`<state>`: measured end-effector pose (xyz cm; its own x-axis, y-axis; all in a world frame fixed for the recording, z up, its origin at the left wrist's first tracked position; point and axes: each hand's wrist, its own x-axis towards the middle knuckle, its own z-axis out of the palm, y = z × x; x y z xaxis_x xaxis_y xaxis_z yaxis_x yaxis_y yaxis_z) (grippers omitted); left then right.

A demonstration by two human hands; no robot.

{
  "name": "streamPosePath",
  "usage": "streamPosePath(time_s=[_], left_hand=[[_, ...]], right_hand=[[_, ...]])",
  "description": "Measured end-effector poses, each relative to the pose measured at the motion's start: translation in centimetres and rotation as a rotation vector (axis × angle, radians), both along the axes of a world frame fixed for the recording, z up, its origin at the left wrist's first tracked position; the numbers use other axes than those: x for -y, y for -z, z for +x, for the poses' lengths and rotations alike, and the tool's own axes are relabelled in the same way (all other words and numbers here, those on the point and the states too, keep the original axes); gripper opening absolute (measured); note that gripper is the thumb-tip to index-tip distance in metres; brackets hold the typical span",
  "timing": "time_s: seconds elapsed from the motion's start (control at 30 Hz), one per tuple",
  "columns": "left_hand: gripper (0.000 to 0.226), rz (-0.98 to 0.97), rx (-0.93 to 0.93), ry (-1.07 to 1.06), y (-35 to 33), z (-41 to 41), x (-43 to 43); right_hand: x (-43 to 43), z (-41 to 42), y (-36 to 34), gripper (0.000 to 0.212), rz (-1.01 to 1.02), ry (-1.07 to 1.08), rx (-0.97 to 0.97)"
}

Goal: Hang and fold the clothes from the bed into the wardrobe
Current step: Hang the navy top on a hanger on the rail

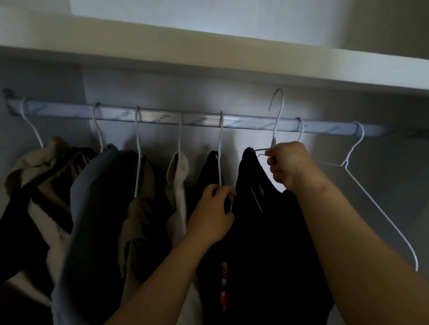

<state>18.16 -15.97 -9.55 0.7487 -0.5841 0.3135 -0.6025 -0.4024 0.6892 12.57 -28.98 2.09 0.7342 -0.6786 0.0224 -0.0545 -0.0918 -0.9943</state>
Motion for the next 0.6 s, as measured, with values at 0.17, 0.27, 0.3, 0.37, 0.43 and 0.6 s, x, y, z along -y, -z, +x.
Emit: streamPosePath(time_s=[0.17, 0.27, 0.3, 0.37, 0.43, 0.6], left_hand=[[0.038, -0.048, -0.097, -0.024, 1.1, 0.1, 0.1], [0.041, -0.092, -0.137, -0.021, 1.6, -0.1, 0.2], [0.042, -0.098, -0.142, -0.02, 1.7, -0.1, 0.2], [0.044, -0.108, -0.15, -0.026, 2.0, -0.1, 0.3], [0.046, -0.136, -0.177, -0.041, 2.2, -0.3, 0.6], [0.056, -0.274, -0.3, -0.06, 2.6, -1.2, 1.6]], right_hand=[[0.8, 3.2, 2.0, 0.024, -0.143, -0.083, -0.149], [1.5, 3.4, 4.9, 0.021, -0.218, -0.113, -0.242], [2.0, 3.6, 5.7, 0.032, -0.261, -0.091, -0.236], [2.1, 3.6, 6.3, 0.046, -0.397, -0.022, -0.235], [1.8, 2.6, 7.0, 0.047, -0.526, 0.045, -0.264], [0.1, -1.1, 9.7, 0.044, -0.533, 0.004, -0.258]])
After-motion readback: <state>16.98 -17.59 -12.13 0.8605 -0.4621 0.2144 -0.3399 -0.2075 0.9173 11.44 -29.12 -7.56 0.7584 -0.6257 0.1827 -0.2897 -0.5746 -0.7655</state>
